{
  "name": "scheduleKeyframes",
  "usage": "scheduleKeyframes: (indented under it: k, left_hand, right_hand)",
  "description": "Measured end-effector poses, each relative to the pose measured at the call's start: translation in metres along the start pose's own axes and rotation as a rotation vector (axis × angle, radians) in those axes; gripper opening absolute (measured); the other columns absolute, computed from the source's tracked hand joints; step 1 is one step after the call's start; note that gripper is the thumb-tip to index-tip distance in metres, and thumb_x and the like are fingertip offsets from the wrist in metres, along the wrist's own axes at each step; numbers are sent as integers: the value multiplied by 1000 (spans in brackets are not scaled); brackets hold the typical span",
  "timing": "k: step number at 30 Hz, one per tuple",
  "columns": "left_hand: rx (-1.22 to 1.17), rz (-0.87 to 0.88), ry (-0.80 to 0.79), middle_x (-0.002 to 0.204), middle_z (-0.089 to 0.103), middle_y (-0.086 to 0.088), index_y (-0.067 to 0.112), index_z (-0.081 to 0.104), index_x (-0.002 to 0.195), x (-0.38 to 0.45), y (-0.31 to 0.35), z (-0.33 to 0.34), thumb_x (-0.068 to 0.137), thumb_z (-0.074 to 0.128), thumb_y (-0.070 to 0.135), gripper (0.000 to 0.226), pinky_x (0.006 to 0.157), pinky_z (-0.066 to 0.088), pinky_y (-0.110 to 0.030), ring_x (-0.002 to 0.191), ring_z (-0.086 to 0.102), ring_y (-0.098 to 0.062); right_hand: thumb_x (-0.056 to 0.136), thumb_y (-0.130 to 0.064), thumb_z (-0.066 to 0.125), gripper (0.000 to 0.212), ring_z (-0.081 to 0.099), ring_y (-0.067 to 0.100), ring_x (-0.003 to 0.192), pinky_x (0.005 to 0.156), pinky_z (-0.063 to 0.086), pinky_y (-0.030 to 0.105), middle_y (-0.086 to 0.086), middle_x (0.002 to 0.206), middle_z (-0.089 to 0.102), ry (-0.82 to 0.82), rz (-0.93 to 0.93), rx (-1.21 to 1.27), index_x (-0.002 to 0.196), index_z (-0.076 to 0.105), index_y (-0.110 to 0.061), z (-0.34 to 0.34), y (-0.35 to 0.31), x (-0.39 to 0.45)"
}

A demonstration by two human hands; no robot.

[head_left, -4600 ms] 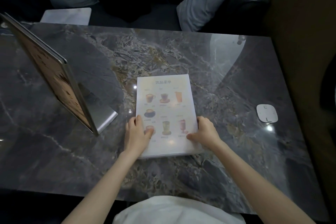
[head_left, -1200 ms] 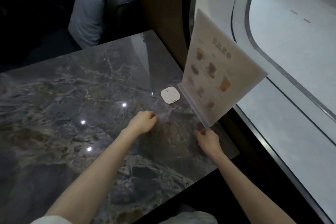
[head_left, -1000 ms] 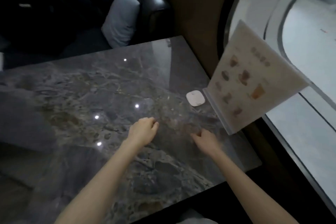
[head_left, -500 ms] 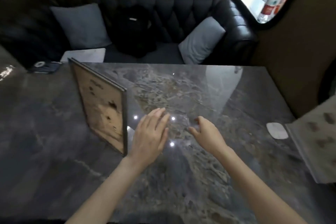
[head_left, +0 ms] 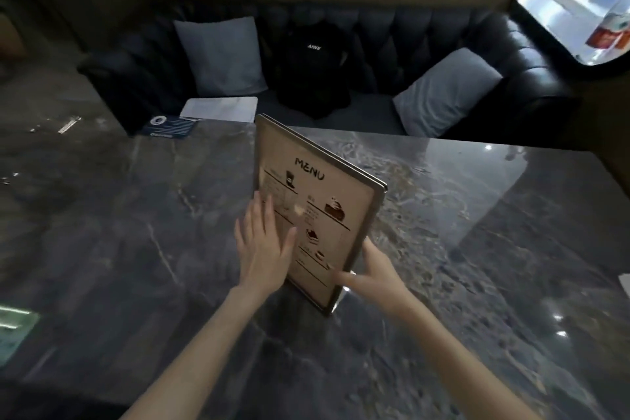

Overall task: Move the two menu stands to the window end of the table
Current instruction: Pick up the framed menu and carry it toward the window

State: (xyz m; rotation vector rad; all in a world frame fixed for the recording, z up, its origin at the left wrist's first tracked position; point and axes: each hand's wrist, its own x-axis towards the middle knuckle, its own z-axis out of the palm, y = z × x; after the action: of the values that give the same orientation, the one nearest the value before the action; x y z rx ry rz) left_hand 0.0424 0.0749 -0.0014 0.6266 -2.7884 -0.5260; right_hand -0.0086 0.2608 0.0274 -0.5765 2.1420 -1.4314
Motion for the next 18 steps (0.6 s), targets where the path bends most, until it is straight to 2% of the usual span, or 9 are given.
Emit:
scheduleKeyframes:
  k: [2,5,6,7,9,11,12,14,18]
  left_hand:
    - [-118,-110,-103,160,-7,-6,14,-5,149,8,-16,9,91,13,59,76,117,-6,-44,147,-3,-22]
    - [-404,-266,-212,160,-9,1,18,-6,150,21,-27,11,97,20,49,67,119,-2,-45,147,-2,-18]
    - [-513,-309,-211,160,-7,3,19,-3,150,26,-30,12,97,20,48,64,119,1,-44,147,0,-17]
    - [-636,-348,-196,160,-1,3,20,4,151,32,-33,13,98,20,47,61,119,5,-44,147,5,-17]
    - [-942,-396,-168,154,29,1,25,34,143,44,-42,15,96,26,50,54,118,19,-45,142,27,-19]
    - [-1172,-487,-193,132,57,-4,27,61,118,53,-53,17,88,37,57,48,109,36,-49,125,51,-20]
    - [-1230,-533,-207,124,63,-7,23,66,108,57,-57,16,87,41,57,48,106,40,-49,118,57,-22]
    - [-1273,-565,-210,116,67,-15,12,69,104,62,-61,13,90,41,52,51,99,46,-46,109,63,-26]
    - [-1325,-440,-221,106,70,-12,3,66,108,73,-65,10,83,52,49,54,72,56,-24,93,70,-17]
  right_hand:
    - [75,-12,70,52,55,-16,95,75,47,3,-30,105,56,7,23,65,101,45,-50,9,3,0]
    - [80,-14,66,36,61,3,103,89,53,25,-18,109,63,73,55,153,105,54,-37,18,8,0]
    - [81,-13,65,33,62,6,104,89,54,28,-15,110,65,92,57,172,105,56,-34,20,9,0]
    - [83,-12,64,31,63,7,104,88,54,27,-13,110,66,110,53,182,104,57,-33,21,11,-1]
    - [85,-9,60,29,64,6,102,85,54,24,-11,109,68,134,46,187,104,60,-31,23,13,-4]
    - [87,-9,58,26,64,5,102,87,53,26,-8,110,69,132,56,187,107,62,-25,22,15,-5]
    - [87,-9,57,26,64,4,102,87,53,27,-8,110,69,124,60,171,107,62,-24,21,16,-5]
    - [87,-8,56,26,63,1,101,88,52,23,-10,109,68,113,51,134,104,61,-27,20,15,-5]
    - [90,-9,53,25,60,-6,103,84,48,10,-13,111,65,90,53,105,108,57,-27,20,17,-5]
